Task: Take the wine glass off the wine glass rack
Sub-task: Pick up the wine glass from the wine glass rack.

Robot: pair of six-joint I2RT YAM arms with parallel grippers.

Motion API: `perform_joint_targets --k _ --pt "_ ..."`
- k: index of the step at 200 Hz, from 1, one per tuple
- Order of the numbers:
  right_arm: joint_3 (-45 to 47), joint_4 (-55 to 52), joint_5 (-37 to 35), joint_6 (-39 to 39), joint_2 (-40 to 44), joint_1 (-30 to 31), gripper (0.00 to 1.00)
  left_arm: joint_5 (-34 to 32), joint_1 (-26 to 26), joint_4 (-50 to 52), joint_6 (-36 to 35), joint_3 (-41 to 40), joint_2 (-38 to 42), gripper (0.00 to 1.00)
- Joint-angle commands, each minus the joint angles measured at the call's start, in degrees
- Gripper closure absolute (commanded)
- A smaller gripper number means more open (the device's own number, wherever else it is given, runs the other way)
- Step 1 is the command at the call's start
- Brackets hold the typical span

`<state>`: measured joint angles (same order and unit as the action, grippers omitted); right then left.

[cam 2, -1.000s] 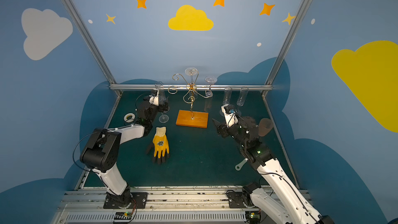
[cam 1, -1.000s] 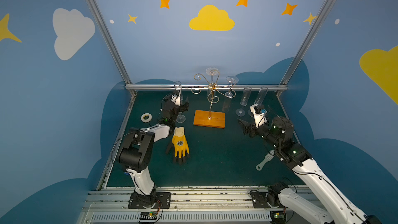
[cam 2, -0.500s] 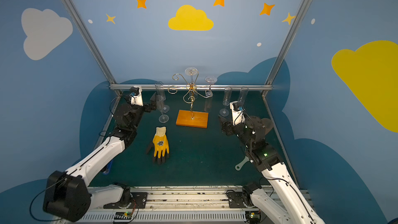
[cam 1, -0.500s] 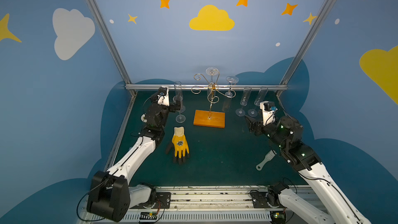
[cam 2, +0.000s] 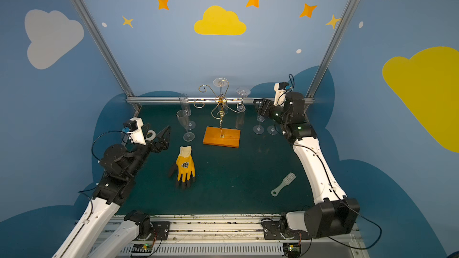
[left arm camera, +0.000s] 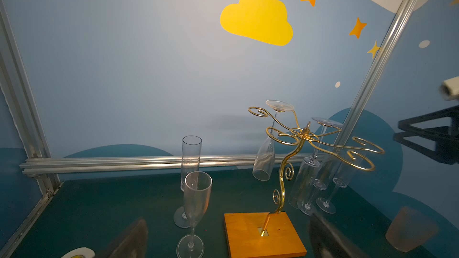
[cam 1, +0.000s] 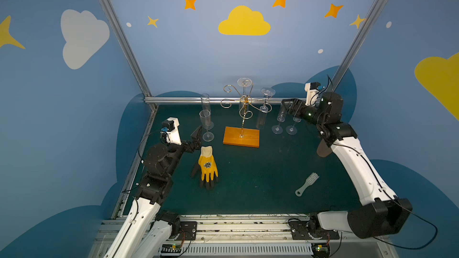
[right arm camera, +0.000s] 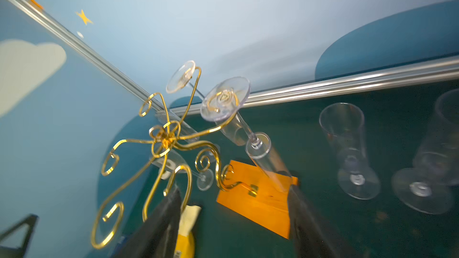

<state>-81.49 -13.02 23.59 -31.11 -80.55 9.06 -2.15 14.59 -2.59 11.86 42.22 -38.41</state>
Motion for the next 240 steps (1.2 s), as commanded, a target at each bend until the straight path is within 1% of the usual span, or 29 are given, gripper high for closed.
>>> perform_joint_targets --k 1,28,59,68,83,100,155,240 --pt "-4.6 3.6 12.9 -13.0 -5.3 -2.6 0.37 4.5 -0.1 9.3 1.6 2.8 2.1 0.01" --pt "-10.7 7.1 20.6 -19.9 -13.8 -4.5 0.42 8.0 0.0 11.4 5.0 3.1 2.6 0.01" --pt "-19.8 9.2 29.8 -27.9 -24.6 -5.2 0.5 9.1 -0.1 9.5 8.2 0.8 3.7 0.01" --pt "-21.4 10.6 31.1 -30.5 -27.2 -5.2 0.52 8.9 0.0 8.9 8.7 0.0 4.3 0.01" --pt "-21.9 17.4 32.4 -36.3 -30.2 -5.2 0.59 8.6 0.0 7.6 9.6 -1.5 5.4 0.01" --pt "-22.4 22.6 33.0 -40.8 -32.4 -5.2 0.63 8.0 0.0 6.9 10.5 -3.2 6.9 0.01" --pt "-23.4 21.6 31.7 -40.5 -33.5 -4.9 0.63 7.6 -0.1 7.7 12.2 -5.4 9.7 0.01" --pt "-23.3 21.8 33.0 -40.9 -32.7 -4.3 0.63 7.3 -0.1 7.0 12.8 -5.9 9.5 0.01"
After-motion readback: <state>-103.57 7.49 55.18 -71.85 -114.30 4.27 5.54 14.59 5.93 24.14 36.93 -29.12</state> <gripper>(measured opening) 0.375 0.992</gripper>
